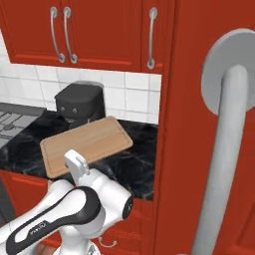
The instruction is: Move the cutting board and knife to the sink. Then move spray from the cabinet to the counter.
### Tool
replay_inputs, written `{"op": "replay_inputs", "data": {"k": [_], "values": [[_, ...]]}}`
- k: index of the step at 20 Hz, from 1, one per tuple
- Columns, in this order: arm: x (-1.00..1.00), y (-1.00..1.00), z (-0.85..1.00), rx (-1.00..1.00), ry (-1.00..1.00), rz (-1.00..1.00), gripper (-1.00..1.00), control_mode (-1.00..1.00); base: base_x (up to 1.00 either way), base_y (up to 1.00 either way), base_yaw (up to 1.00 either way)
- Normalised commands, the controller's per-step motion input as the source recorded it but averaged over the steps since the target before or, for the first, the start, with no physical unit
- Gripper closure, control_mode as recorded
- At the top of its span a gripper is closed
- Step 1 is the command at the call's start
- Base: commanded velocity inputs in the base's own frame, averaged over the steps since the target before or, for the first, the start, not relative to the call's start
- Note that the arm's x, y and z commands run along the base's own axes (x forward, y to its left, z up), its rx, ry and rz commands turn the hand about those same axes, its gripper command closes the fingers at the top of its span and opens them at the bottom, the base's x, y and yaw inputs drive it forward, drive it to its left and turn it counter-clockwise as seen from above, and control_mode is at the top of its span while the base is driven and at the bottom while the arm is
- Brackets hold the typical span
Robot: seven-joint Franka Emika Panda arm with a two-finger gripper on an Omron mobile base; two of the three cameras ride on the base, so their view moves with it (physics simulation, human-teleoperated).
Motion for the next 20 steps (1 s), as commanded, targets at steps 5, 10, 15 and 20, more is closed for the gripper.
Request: {"op": "replay_inputs", "data": {"k": [5, 10, 15, 20], "values": [[0.00, 0.00, 0.00, 0.00, 0.00, 0.00, 1.00, 1.00, 0.04, 0.56, 0.10], [0.00, 0.00, 0.00, 0.00, 0.00, 0.00, 1.00, 1.00, -0.05, 0.55, 0.09], [0.00, 0.00, 0.00, 0.00, 0.00, 0.00, 1.00, 1.00, 0.02, 0.72, 0.02], [0.00, 0.00, 0.00, 0.00, 0.00, 0.00, 1.00, 1.00, 0.17, 0.73, 0.00]]}}
